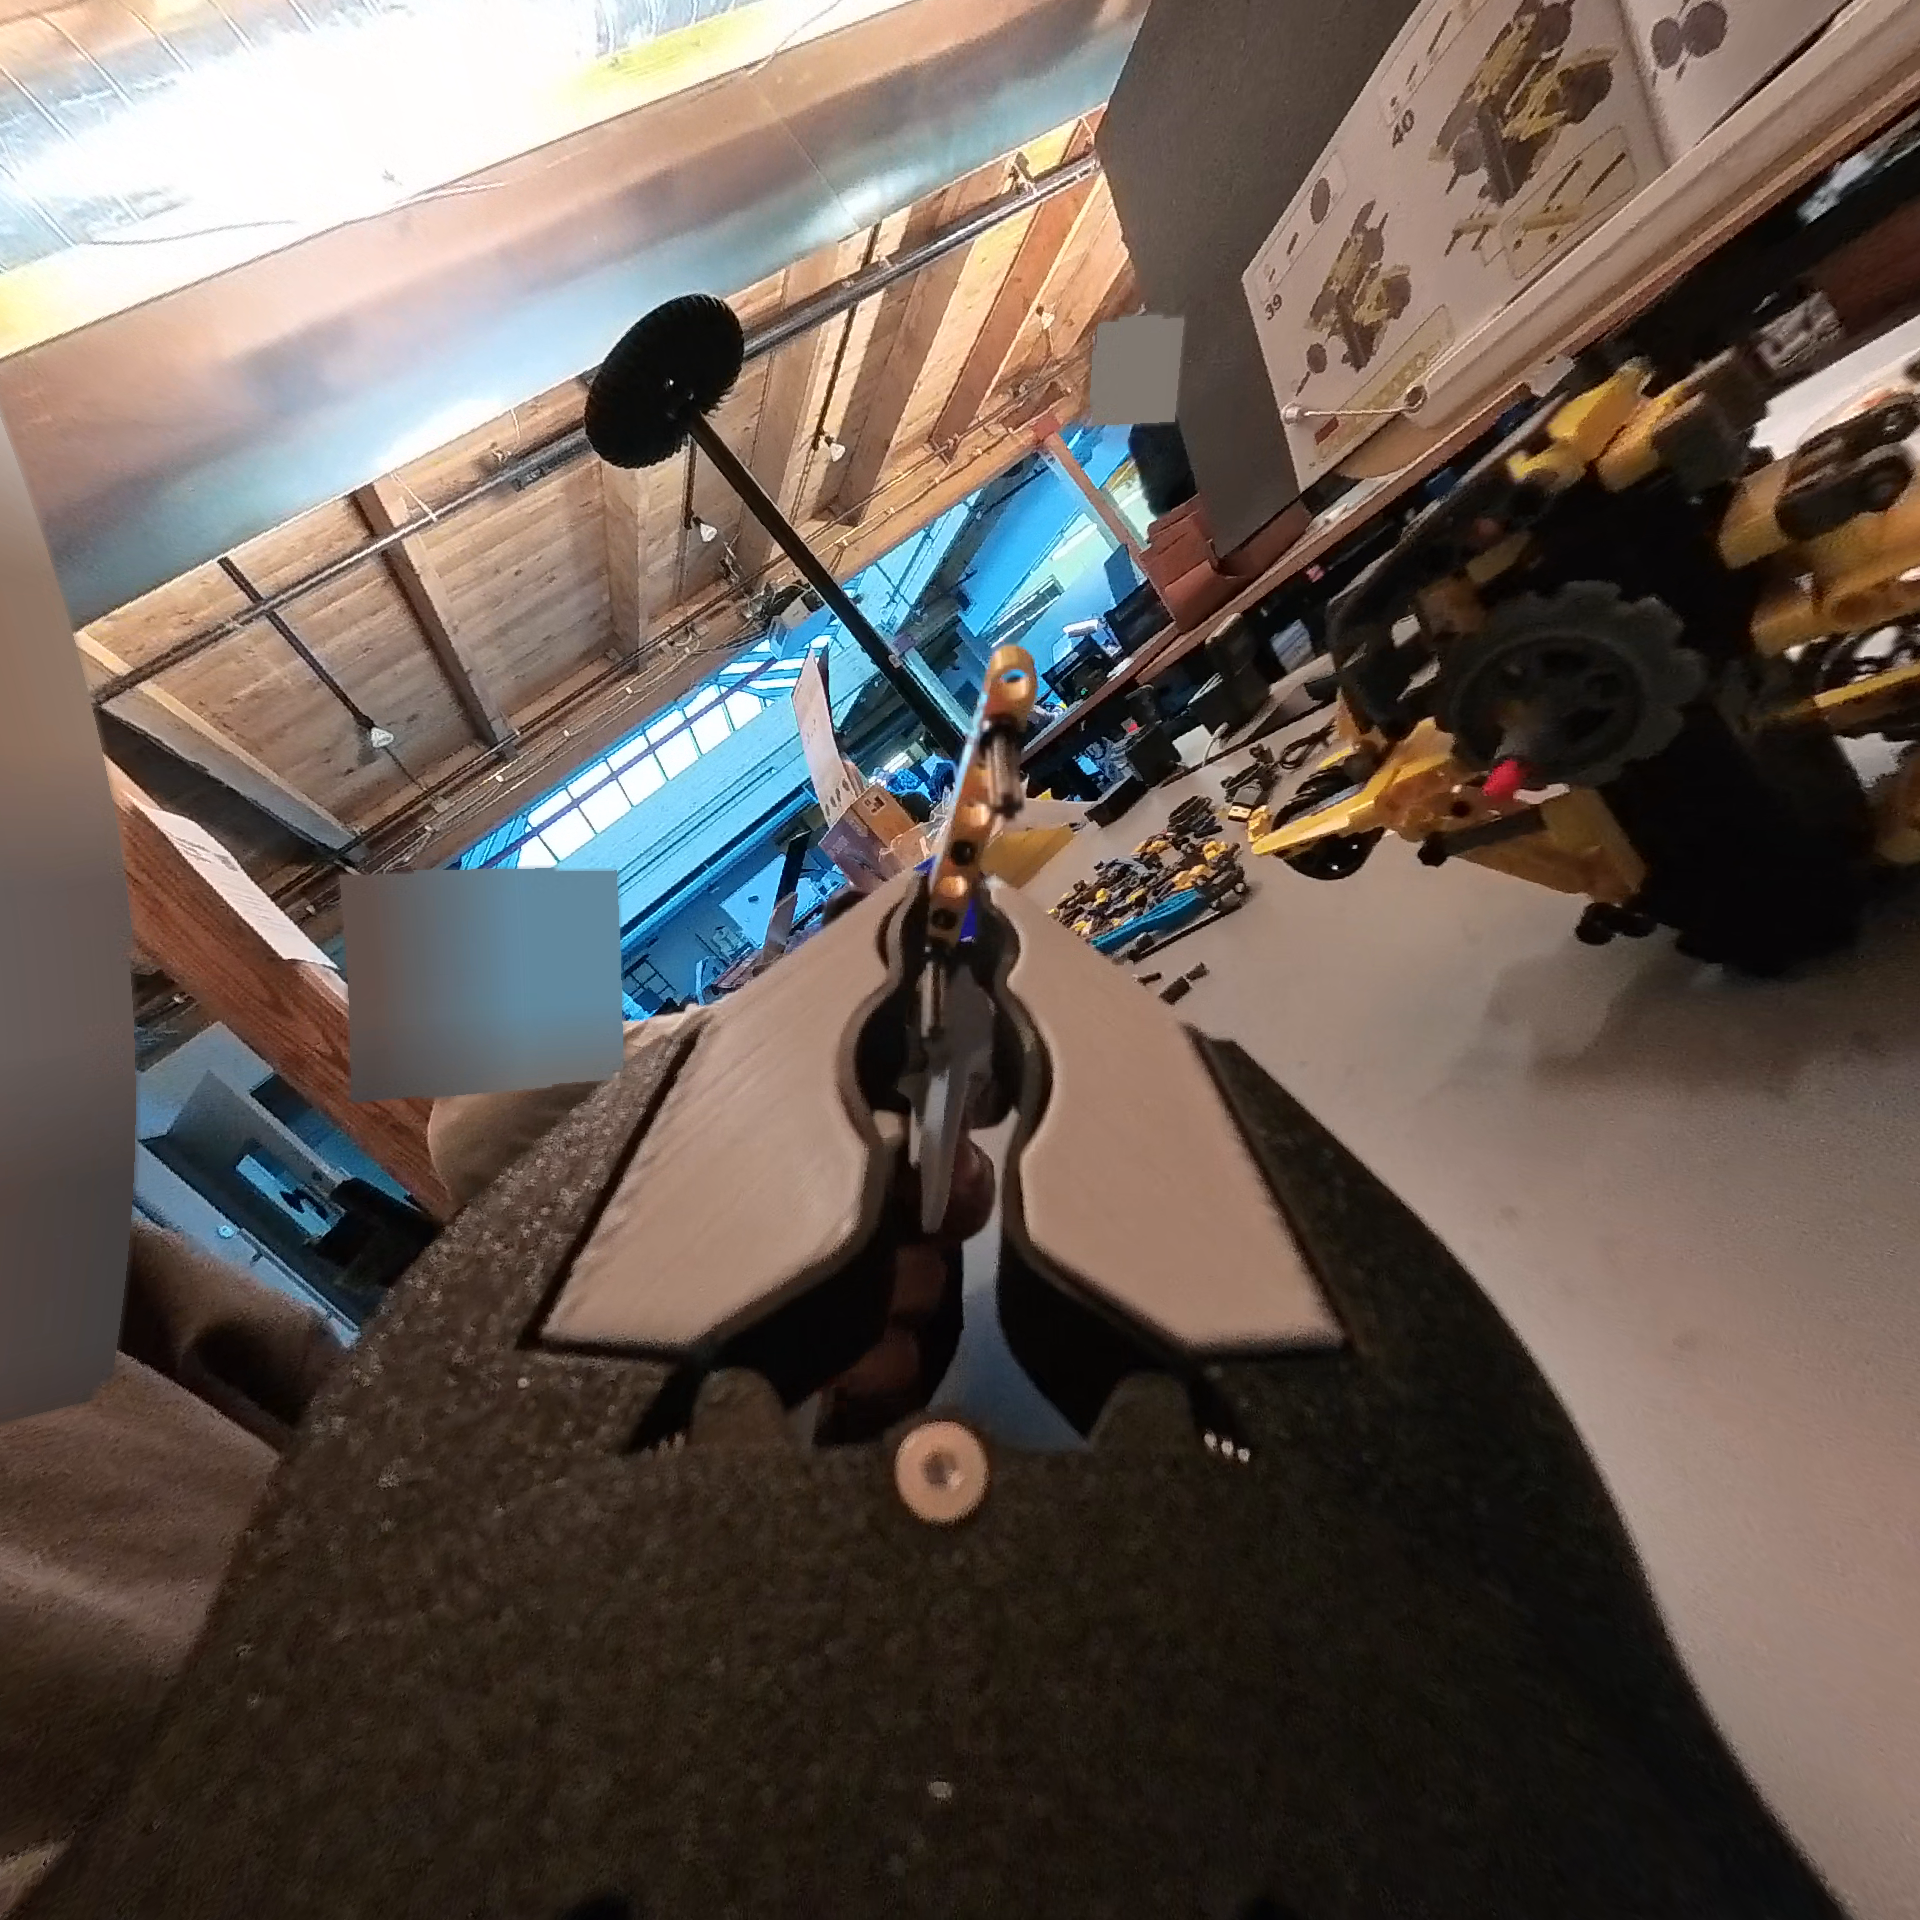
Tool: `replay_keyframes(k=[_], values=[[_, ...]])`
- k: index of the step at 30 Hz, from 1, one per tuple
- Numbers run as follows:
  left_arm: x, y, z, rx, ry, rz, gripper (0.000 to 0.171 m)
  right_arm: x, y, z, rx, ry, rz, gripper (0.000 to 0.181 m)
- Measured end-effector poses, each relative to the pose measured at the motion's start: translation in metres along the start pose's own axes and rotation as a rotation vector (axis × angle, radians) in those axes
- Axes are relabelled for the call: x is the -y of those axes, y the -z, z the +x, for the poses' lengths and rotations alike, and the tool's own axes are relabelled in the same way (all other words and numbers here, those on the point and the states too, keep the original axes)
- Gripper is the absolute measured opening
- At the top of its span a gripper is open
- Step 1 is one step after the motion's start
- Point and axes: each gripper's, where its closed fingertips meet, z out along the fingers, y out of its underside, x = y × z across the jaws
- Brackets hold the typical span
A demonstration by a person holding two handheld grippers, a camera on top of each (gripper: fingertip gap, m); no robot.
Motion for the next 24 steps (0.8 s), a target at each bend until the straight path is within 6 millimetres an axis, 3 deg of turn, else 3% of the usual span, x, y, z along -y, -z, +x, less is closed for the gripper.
replay_keyframes(k=[13, 14, 17, 20, 24], values=[[-0.016, -0.009, -0.013, 0.105, -0.072, -0.151, 0.007, -0.005, 0.017, 0.011, -0.016, -0.021, -0.069, 0.006], [-0.012, -0.007, -0.014, 0.127, -0.107, -0.142, 0.015, -0.002, 0.02, 0.015, -0.037, -0.018, -0.064, 0.006], [0.012, 0.003, -0.012, 0.223, -0.317, -0.12, 0.044, 0.007, 0.03, 0.032, -0.118, -0.049, -0.048, 0.006], [0.049, 0.012, -0.014, 0.375, -0.598, -0.148, 0.067, 0.01, 0.036, 0.055, -0.207, -0.165, -0.049, 0.006], [0.098, 0.017, -0.046, 0.658, -0.977, -0.338, 0.085, 0.001, 0.031, 0.08, -0.311, -0.297, -0.073, 0.007]])
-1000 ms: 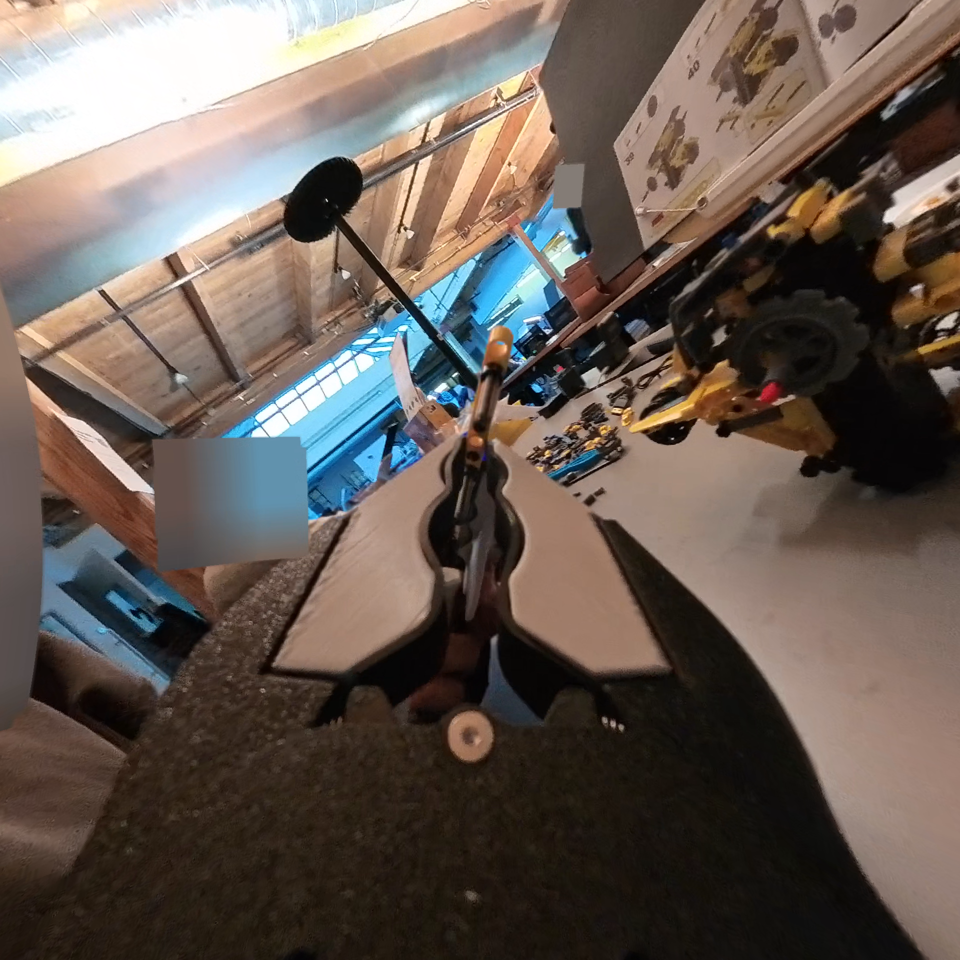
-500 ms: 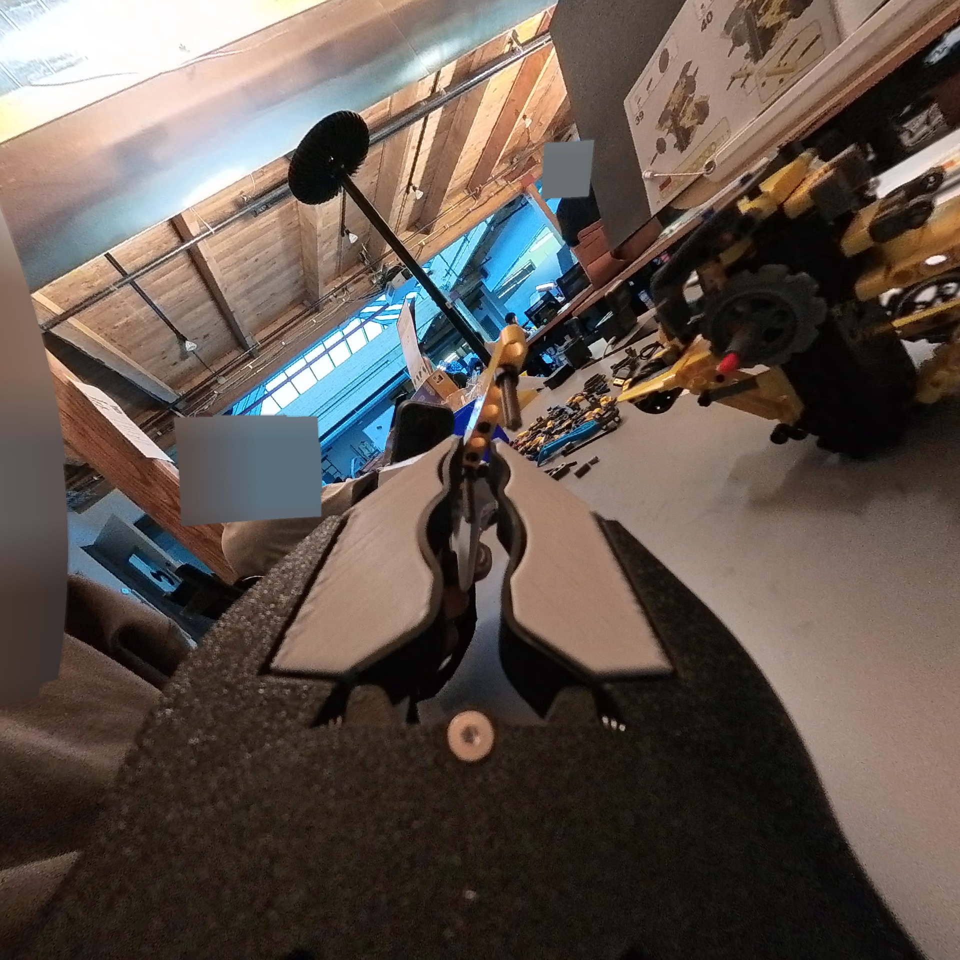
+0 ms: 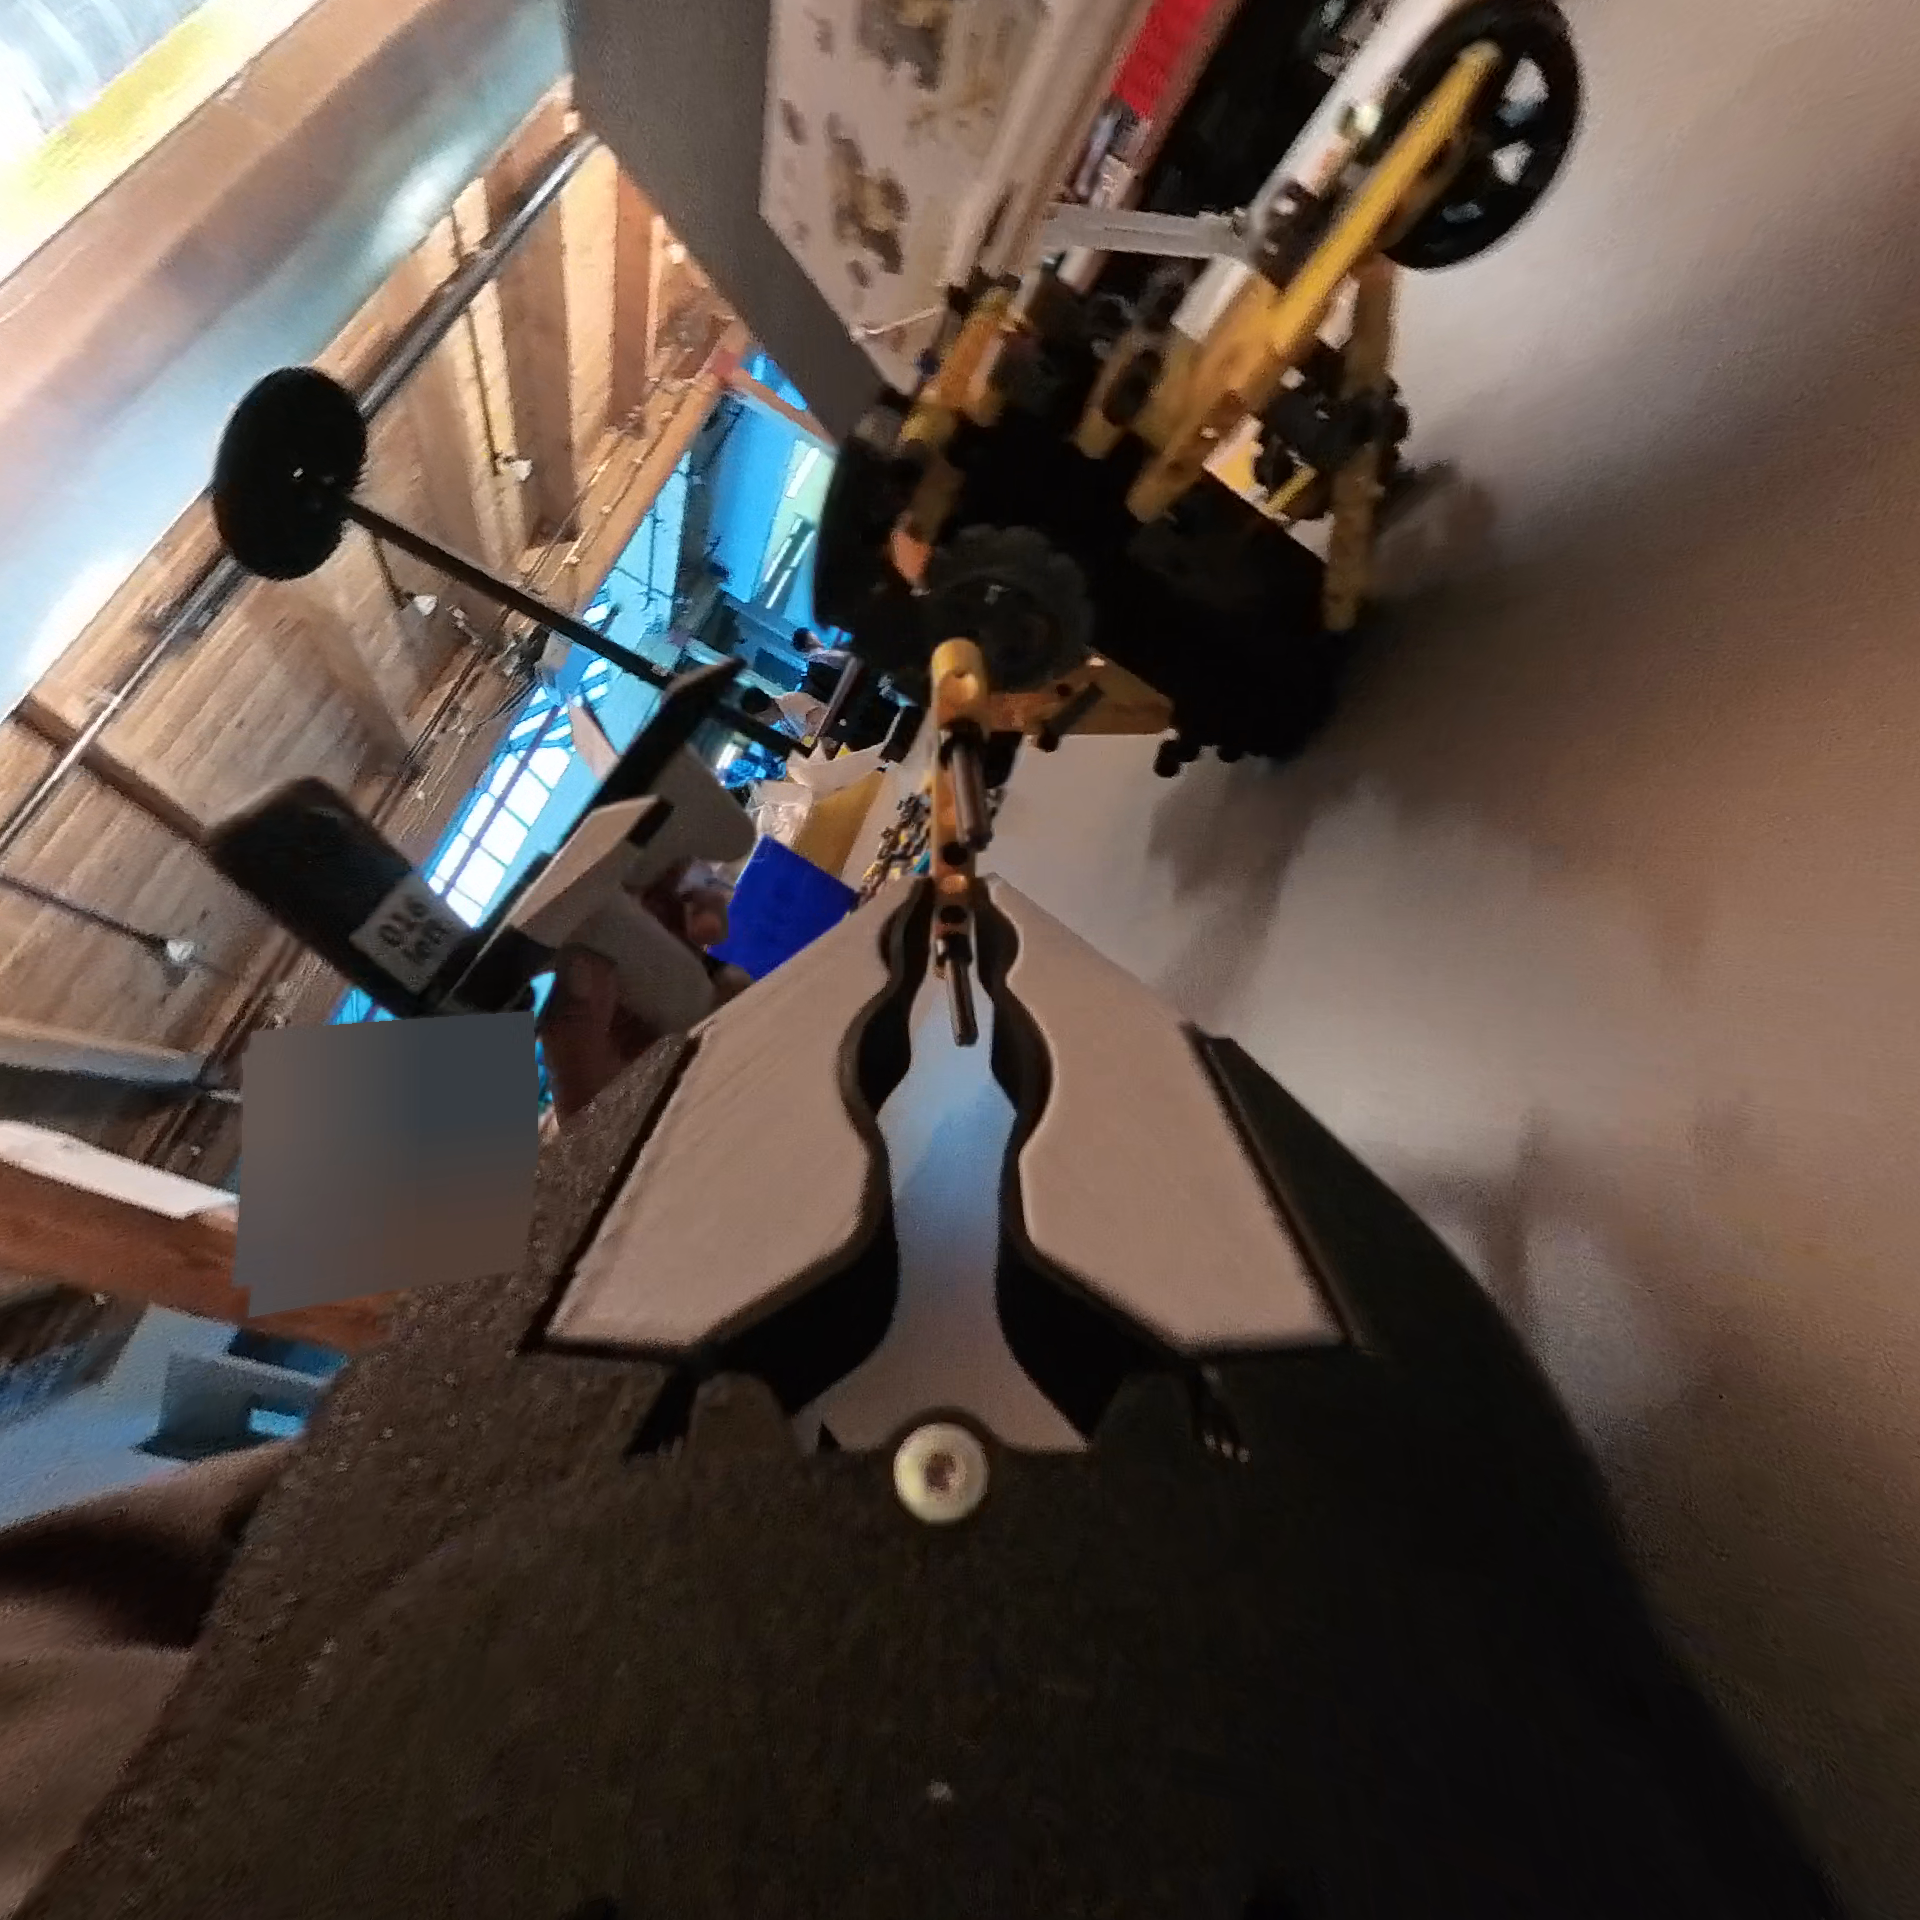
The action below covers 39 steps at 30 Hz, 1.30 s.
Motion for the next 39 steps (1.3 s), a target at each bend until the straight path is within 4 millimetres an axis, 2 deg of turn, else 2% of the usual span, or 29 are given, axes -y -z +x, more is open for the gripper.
replay_keyframes(k=[3, 5, 7, 10, 16, 19, 25, 29, 34, 39], values=[[-0.011, -0.024, -0.022, 0.032, -0.186, -0.169, 0.089, 0.0, -0.014, 0.018, -0.064, -0.127, -0.005, 0.007], [-0.025, -0.042, -0.031, 0.027, -0.201, -0.295, 0.123, -0.001, -0.022, 0.027, -0.105, -0.178, -0.011, 0.007], [-0.041, -0.055, -0.023, -0.07, -0.196, -0.401, 0.131, 0.0, -0.028, 0.032, -0.145, -0.172, -0.014, 0.007], [-0.056, -0.07, -0.011, -0.191, -0.201, -0.497, 0.125, -0.001, -0.033, 0.038, -0.189, -0.145, -0.024, 0.007], [-0.075, -0.097, -0.018, -0.251, -0.236, -0.649, 0.115, -0.001, -0.038, 0.045, -0.224, -0.154, -0.051, 0.007], [-0.081, -0.102, -0.01, -0.326, -0.193, -0.708, 0.095, -0.004, -0.04, 0.045, -0.233, -0.141, -0.072, 0.007], [-0.086, -0.11, -0.013, -0.268, -0.224, -0.734, 0.09, -0.003, -0.042, 0.045, -0.225, -0.139, -0.084, 0.007], [-0.088, -0.105, -0.014, -0.233, -0.156, -0.746, 0.087, 0.0, -0.04, 0.045, -0.219, -0.14, -0.08, 0.007], [-0.083, -0.095, -0.002, -0.267, -0.005, -0.734, 0.087, 0.002, -0.038, 0.044, -0.198, -0.151, -0.081, 0.007], [-0.082, -0.094, 0.002, -0.249, 0.045, -0.749, 0.087, 0.0, -0.038, 0.043, -0.194, -0.148, -0.089, 0.007]])
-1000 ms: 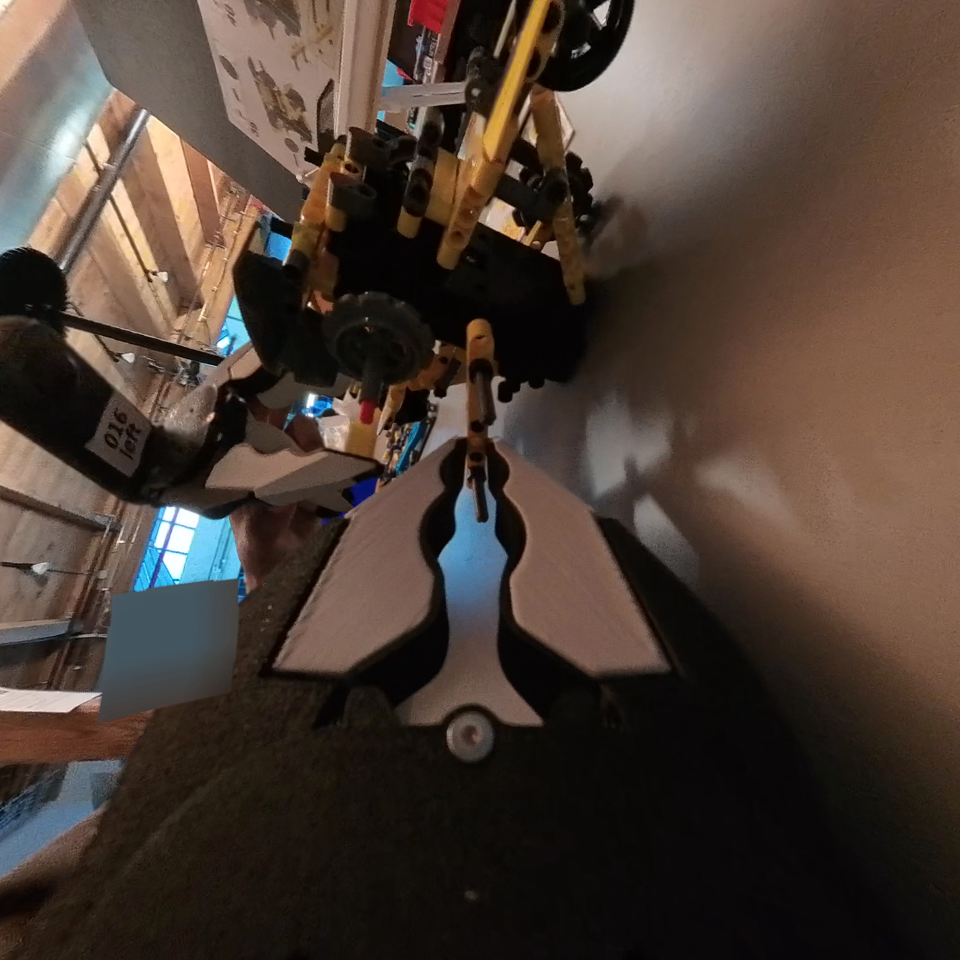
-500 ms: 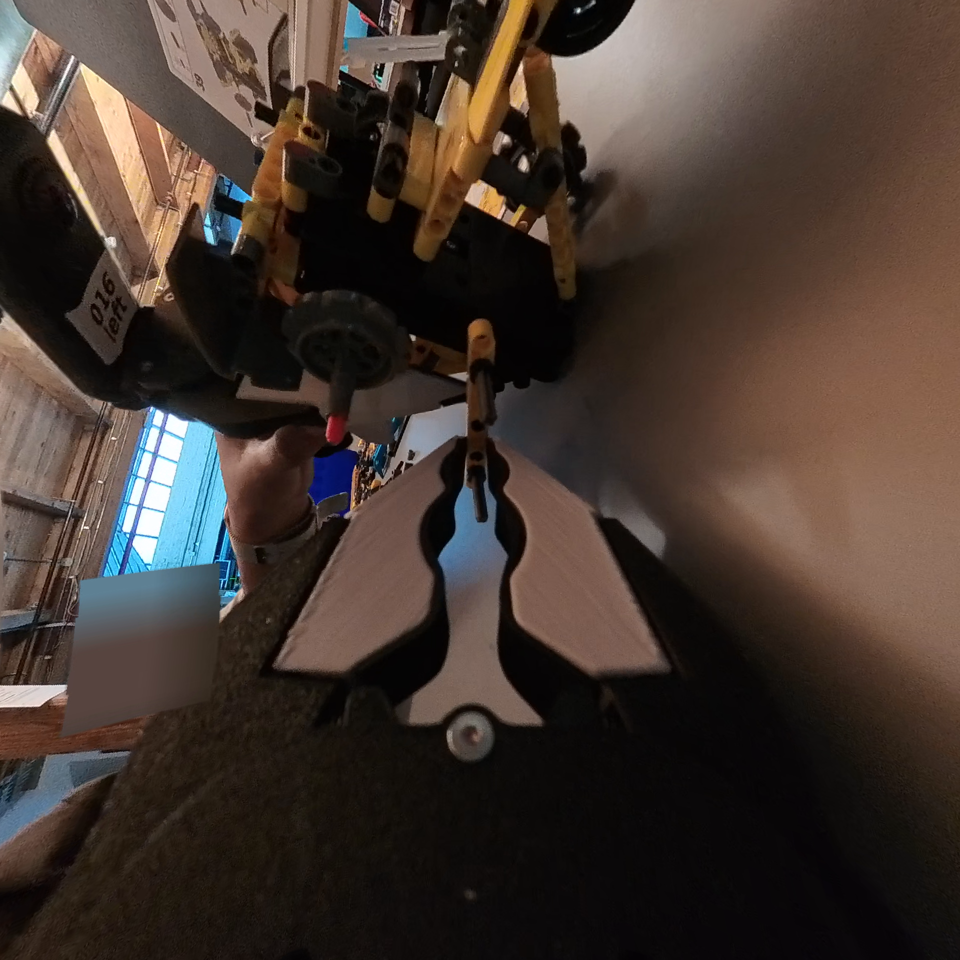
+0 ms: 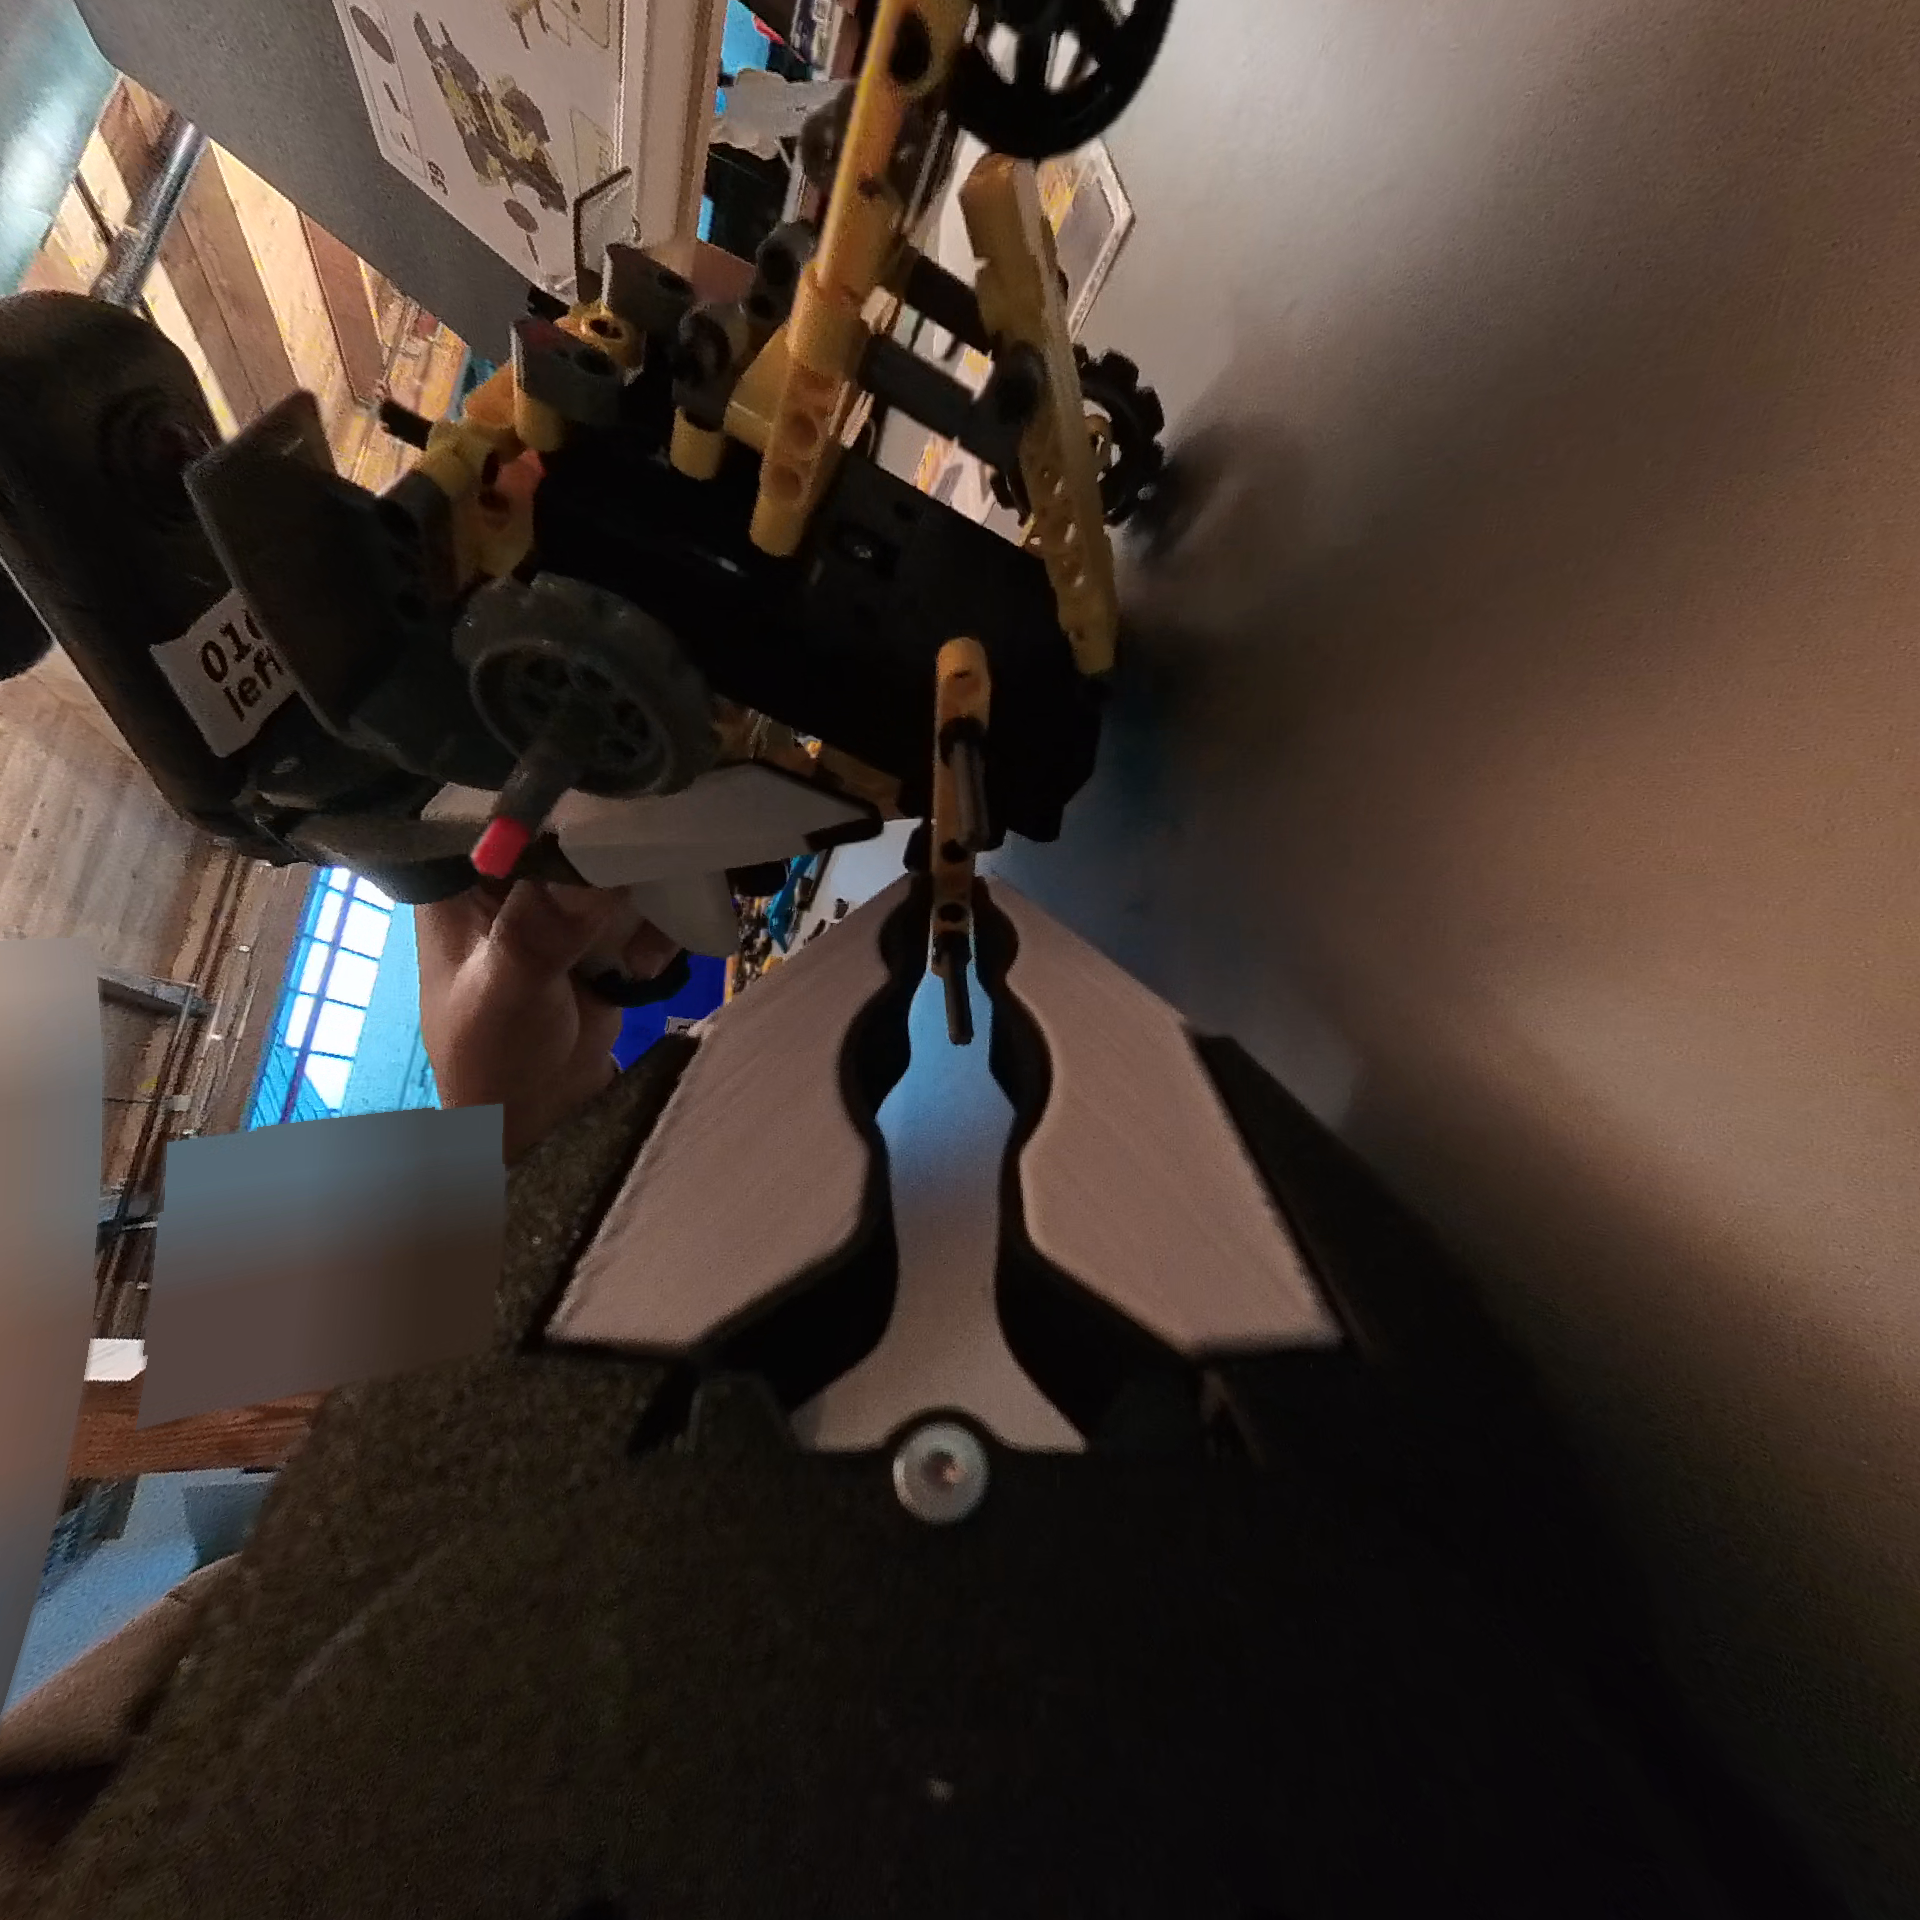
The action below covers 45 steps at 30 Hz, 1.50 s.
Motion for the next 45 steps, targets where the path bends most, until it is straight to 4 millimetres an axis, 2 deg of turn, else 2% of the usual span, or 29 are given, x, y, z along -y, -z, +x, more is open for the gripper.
replay_keyframes(k=[10, 15, 26, 45], values=[[0.001, -0.001, 0.001, 0.013, 0.022, 0.008, 0.087, -0.001, -0.003, -0.001, 0.041, -0.069, -0.037, 0.007], [0.001, -0.002, 0.001, 0.027, 0.012, 0.01, 0.087, 0.001, -0.001, 0.005, 0.023, -0.089, -0.05, 0.007], [-0.002, -0.006, 0.002, 0.106, -0.055, 0.0, 0.087, -0.006, -0.002, 0.011, 0.029, -0.193, -0.169, 0.007], [-0.004, -0.007, -0.001, 0.148, -0.087, -0.001, 0.086, -0.004, -0.006, 0.011, 0.065, -0.28, -0.13, 0.006]])
